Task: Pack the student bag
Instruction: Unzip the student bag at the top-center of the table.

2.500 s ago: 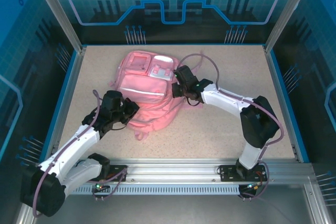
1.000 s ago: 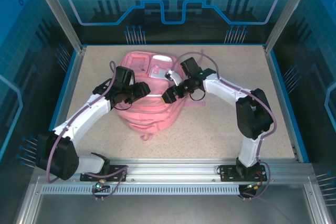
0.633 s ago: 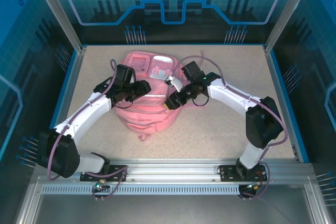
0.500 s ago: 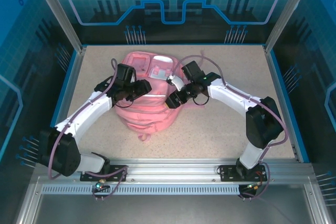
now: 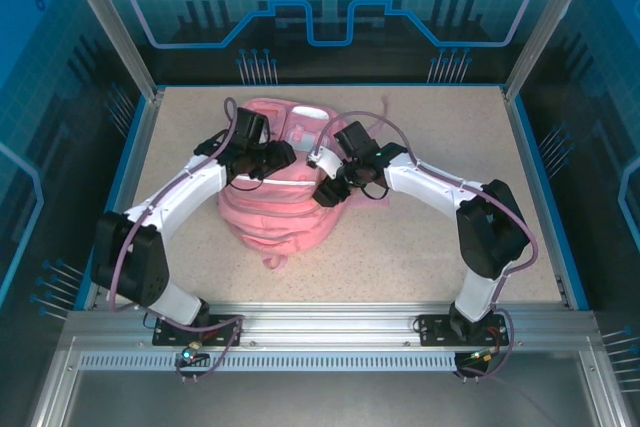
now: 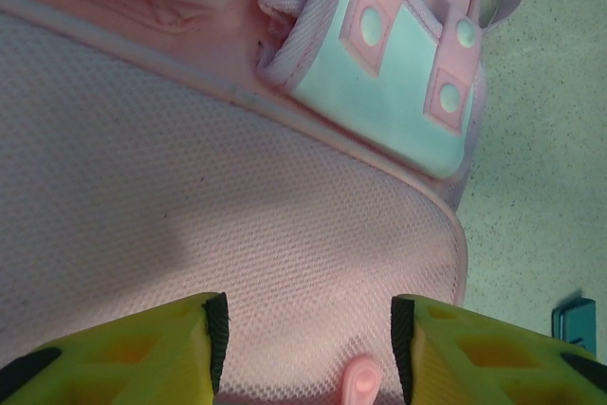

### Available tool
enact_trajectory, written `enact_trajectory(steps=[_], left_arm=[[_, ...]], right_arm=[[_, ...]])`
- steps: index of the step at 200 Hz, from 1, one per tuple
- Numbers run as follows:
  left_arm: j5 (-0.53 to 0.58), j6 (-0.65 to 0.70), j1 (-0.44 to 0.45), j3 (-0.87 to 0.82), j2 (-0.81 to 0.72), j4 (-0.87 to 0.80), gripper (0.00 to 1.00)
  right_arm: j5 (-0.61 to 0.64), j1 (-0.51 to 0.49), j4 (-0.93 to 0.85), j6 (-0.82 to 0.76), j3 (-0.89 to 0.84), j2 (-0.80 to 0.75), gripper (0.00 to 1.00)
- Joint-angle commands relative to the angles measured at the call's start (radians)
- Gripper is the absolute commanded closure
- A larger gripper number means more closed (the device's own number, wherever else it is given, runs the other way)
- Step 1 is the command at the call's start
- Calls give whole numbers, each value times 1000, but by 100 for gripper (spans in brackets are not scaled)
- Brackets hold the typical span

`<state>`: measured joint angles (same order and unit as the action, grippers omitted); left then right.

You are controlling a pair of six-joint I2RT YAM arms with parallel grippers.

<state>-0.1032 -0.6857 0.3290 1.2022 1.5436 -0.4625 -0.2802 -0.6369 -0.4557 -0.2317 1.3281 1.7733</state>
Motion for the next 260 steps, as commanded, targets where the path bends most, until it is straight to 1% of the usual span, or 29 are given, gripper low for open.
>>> enact_trajectory(steps=[1,7,24,36,48,77,103,137,155,170,188,222,238,251,260], left_arm=[[-20,33,-8,53,43,13,51],[-19,34,-7,62,54,14,52],[-21,34,-7,86,88,22,55],[-25,32,-7,105,115,27,59],[-26,27,-7,122,144,30,62],[-19,1,-5,148,208,45,74],[10,-32,0,152,243,55,82],[44,-71,16,155,285,59,87],[57,-86,25,150,301,65,90],[63,-99,28,142,311,79,91],[65,-114,31,125,312,98,91],[55,-122,33,102,273,128,91],[36,-112,33,110,237,129,87],[21,-103,33,125,200,118,81],[14,-94,33,134,170,107,74]], right_arm=[[31,-12,60,-58,0,11,55],[32,-12,59,-60,3,14,58],[14,-11,35,-73,21,25,74],[0,-10,14,-78,28,27,83],[-16,-11,-2,-80,25,23,89],[-41,-12,-35,-62,12,-4,100],[-84,-21,-61,-37,-10,-40,100],[-77,-76,-88,-6,-43,-83,100],[-68,-109,-75,29,-66,-100,100],[-64,-138,-50,69,-86,-110,100],[-68,-170,22,149,-116,-114,100],[-74,-225,149,310,-147,-104,100],[-37,-235,176,393,-155,-118,94],[-2,-236,180,459,-160,-138,80],[43,-235,172,508,-165,-160,72]])
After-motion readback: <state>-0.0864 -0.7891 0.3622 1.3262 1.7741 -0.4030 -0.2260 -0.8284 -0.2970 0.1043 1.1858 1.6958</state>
